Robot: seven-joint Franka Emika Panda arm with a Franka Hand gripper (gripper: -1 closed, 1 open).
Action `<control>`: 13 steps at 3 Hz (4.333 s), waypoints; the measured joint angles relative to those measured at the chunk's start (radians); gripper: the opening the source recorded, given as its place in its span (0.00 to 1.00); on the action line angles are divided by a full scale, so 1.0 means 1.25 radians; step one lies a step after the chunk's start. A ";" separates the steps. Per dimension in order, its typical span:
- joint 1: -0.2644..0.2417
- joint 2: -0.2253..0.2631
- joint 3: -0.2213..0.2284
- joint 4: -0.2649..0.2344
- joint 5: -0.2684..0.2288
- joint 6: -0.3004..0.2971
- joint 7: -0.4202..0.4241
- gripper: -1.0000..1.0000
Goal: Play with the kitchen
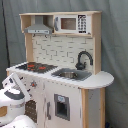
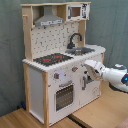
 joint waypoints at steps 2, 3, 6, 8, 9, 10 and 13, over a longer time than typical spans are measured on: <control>-0.086 0.000 0.067 0.030 0.056 0.007 0.102 1.00; -0.160 0.000 0.073 0.068 0.074 0.007 0.105 1.00; -0.226 -0.001 0.082 0.147 0.074 0.008 0.078 0.00; -0.224 -0.001 0.079 0.151 0.073 0.001 -0.087 0.00; -0.223 -0.001 0.079 0.152 0.073 -0.004 -0.177 0.00; -0.222 -0.002 0.078 0.152 0.073 -0.007 -0.283 0.00; -0.219 -0.002 0.078 0.153 0.073 -0.017 -0.578 0.00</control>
